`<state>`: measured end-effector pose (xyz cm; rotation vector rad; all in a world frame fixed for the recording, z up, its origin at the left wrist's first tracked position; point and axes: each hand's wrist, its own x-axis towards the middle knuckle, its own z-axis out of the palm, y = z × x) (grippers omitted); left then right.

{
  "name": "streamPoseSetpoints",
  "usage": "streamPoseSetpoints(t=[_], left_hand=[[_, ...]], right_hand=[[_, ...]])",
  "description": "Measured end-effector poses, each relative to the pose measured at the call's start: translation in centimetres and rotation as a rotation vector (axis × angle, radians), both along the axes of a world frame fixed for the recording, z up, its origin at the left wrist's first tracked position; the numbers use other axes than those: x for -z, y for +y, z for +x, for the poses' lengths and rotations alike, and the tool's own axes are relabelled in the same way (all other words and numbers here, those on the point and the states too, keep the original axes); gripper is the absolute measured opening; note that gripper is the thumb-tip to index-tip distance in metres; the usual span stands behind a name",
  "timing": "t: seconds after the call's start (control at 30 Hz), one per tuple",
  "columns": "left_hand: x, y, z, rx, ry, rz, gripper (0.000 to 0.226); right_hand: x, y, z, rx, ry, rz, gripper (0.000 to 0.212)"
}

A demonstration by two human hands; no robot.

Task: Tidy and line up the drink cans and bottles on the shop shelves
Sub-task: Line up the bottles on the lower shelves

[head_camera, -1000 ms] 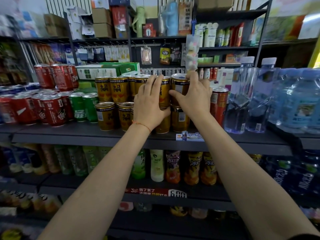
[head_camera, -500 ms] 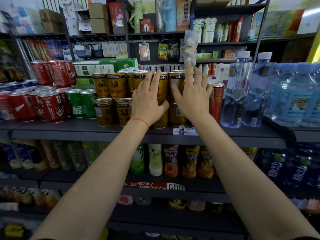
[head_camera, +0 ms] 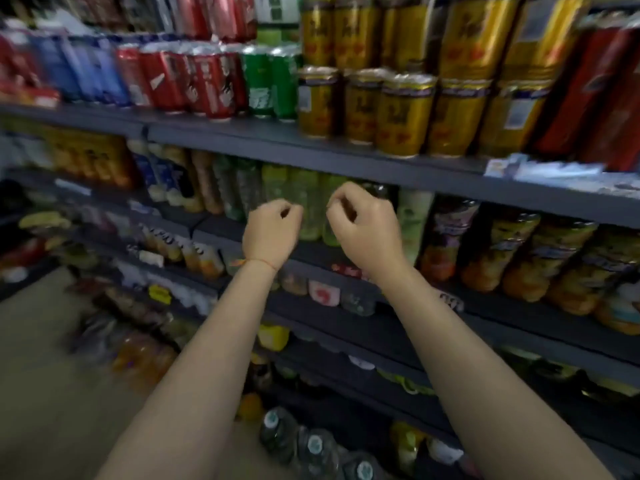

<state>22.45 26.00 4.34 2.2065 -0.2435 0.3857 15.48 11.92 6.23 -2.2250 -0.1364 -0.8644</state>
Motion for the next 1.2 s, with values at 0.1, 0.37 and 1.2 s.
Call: streamPoseSetpoints(t=[0.1, 0.37, 1.2], left_hand=[[7.5, 4.6, 1.9, 0.003, 0.349, 0.069, 0.04], [26.6, 13.5, 5.9, -0.123, 0.877, -0.254, 0.026], [45.4, 21.5, 25.6, 0.137, 1.121, -0.651, 0.05]], right_hand=[[7.0, 3.2, 3.3, -0.097, 0.359, 0.047, 0.024], [27.2, 11.0, 9.4, -0.135, 1.044, 0.103, 0.025], [48.9, 24.9, 28.8, 0.265, 1.205, 0.722, 0.01]])
